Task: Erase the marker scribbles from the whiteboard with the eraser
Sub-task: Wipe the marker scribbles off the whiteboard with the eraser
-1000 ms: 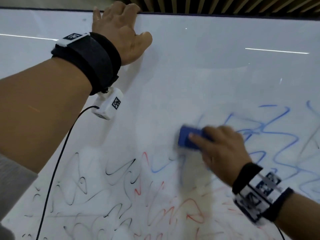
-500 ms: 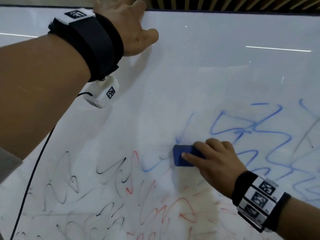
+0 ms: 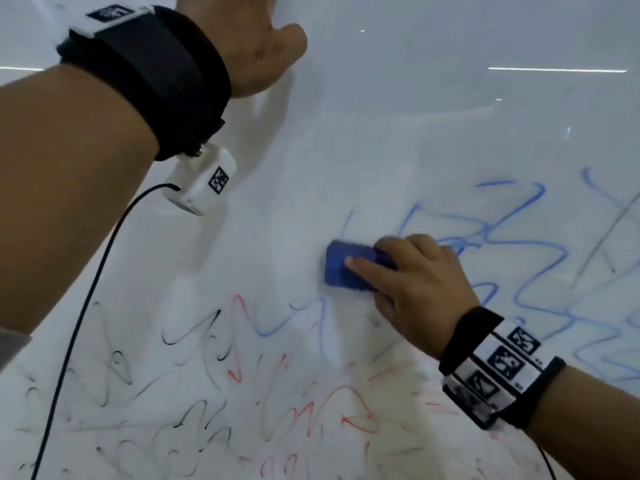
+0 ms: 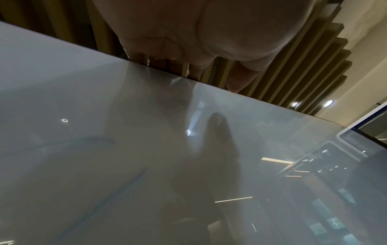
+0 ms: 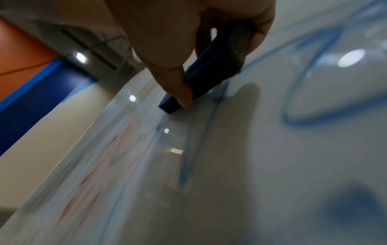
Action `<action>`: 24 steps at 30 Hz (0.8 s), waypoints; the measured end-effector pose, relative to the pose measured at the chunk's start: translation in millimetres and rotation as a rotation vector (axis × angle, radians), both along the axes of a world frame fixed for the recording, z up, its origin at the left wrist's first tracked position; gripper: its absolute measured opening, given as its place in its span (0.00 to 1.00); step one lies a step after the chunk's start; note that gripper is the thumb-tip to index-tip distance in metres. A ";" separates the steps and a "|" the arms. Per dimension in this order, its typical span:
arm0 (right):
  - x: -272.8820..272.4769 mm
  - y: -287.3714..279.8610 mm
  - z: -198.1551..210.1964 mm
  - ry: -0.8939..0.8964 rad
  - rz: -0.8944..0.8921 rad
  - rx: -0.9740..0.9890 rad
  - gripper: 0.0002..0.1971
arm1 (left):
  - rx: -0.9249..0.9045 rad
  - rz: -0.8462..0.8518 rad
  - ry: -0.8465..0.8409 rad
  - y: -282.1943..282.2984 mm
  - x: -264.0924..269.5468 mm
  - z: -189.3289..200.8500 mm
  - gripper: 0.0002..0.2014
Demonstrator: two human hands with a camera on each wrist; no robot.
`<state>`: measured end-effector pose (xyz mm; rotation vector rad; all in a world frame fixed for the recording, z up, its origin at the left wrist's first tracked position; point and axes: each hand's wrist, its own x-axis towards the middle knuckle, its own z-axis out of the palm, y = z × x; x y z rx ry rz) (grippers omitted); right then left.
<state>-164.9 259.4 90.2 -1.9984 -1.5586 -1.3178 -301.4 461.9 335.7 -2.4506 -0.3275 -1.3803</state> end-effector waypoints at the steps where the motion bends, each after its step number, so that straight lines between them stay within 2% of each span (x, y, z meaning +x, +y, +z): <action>1: 2.1 1.4 23.3 0.025 -0.011 0.121 0.25 | -0.024 0.023 0.002 -2.2 1.1 -0.7 0.18; 3: 0.8 5.7 55.0 0.066 -0.036 0.271 0.25 | -0.049 0.046 -0.014 -5.7 1.7 -1.0 0.18; 4: -5.2 11.3 54.2 0.060 -0.029 0.272 0.25 | -0.049 0.032 -0.017 -6.7 1.1 -1.6 0.18; 7: -25.8 29.1 4.4 -0.036 0.039 0.029 0.25 | -0.049 0.000 -0.010 -2.5 4.0 1.3 0.18; 9: -19.8 20.2 -17.0 -0.031 0.036 -0.082 0.27 | -0.045 0.021 -0.004 0.2 4.4 4.1 0.21; 14: 12.0 -21.1 24.8 -0.043 -0.052 0.139 0.27 | -0.054 0.041 0.007 4.7 6.0 5.8 0.22; 18: 7.9 -6.4 47.6 0.042 -0.054 0.256 0.27 | -0.043 0.118 0.054 2.6 6.1 6.7 0.30; 20: -2.6 4.1 21.4 0.007 -0.022 0.125 0.26 | -0.053 0.145 0.051 -0.4 5.2 6.8 0.32; 22: -10.1 7.0 -10.7 -0.042 0.013 -0.049 0.27 | -0.081 0.110 0.024 -0.4 6.6 8.5 0.27; 24: -2.7 -0.5 -1.8 -0.034 0.022 -0.067 0.27 | -0.114 0.074 0.005 2.5 7.5 9.4 0.25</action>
